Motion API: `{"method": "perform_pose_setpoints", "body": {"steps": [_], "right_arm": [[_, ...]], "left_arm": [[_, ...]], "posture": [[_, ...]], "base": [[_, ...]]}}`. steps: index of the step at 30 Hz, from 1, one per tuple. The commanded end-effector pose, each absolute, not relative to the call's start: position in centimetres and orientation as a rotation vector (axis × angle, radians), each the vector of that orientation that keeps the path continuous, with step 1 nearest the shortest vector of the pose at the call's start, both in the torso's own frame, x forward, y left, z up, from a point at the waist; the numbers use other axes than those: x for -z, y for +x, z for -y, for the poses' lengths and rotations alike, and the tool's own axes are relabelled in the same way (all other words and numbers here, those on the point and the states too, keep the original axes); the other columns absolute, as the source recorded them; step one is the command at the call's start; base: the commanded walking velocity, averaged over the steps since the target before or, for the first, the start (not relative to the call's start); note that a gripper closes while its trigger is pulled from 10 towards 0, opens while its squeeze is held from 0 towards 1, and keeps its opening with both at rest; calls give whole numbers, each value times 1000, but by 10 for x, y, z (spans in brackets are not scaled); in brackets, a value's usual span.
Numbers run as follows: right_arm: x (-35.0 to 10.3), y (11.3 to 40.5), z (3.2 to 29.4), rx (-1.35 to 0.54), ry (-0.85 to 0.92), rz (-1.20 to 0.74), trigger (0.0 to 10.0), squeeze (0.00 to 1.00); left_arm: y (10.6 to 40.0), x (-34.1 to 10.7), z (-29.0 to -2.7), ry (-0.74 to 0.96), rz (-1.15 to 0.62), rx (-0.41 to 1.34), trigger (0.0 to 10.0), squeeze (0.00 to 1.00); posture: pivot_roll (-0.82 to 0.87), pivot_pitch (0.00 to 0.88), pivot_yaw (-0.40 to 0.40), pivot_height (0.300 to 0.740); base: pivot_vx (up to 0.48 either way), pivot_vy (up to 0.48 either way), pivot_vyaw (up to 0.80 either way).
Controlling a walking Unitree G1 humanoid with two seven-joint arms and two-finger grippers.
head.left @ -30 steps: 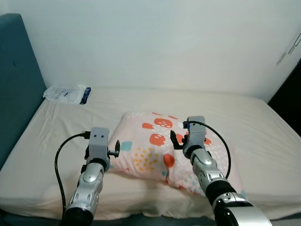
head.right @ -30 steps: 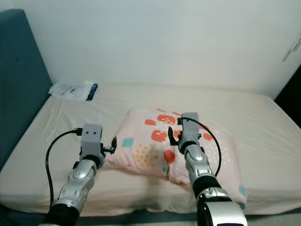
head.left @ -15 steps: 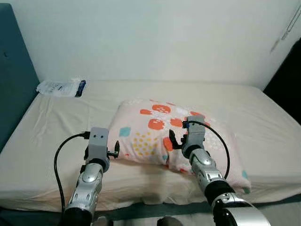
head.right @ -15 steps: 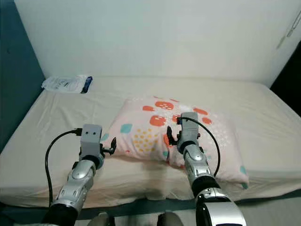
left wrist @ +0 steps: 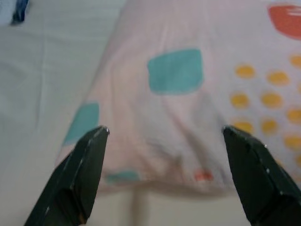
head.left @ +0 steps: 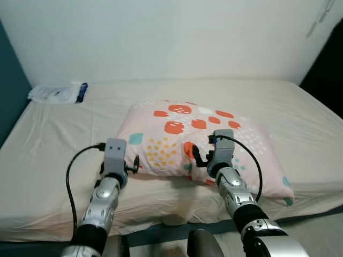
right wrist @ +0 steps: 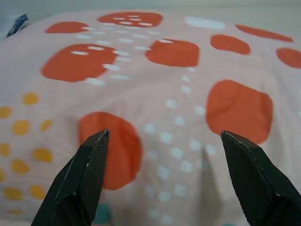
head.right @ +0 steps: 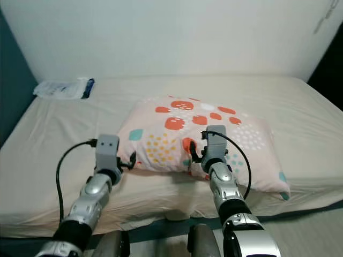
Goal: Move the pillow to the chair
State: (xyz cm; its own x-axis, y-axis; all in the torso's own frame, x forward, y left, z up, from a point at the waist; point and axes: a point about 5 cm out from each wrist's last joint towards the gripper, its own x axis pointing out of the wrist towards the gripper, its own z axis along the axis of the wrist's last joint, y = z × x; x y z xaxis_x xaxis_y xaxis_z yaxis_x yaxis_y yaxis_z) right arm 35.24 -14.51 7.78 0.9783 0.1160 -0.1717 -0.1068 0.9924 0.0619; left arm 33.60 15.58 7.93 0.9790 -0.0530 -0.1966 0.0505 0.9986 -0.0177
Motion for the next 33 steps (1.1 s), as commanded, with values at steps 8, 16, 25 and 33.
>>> {"method": "perform_pose_setpoints", "body": {"steps": [8, 16, 25, 33], "right_arm": [[-85, 351, 143, -170, 119, -133, 10000, 0], [-85, 347, 141, -202, 116, -131, 10000, 0], [-87, 345, 141, -212, 123, -106, 10000, 0], [-90, 343, 144, -203, 145, -91, 10000, 0]], "left_arm": [[373, -114, -194, -271, -212, 10, 10000, 0], [382, -126, -198, -350, -208, 59, 10000, 0], [379, -112, -192, -290, -273, 88, 10000, 0], [377, -107, -198, -410, -272, 13, 10000, 1000]], "posture": [[-14, 98, -63, 576], [-17, 126, -72, 576], [-25, 132, -70, 576], [-34, 163, -57, 576]], "base": [[0, 0, 0], [0, 0, 0], [0, 0, 0], [0, 0, 0]]}}
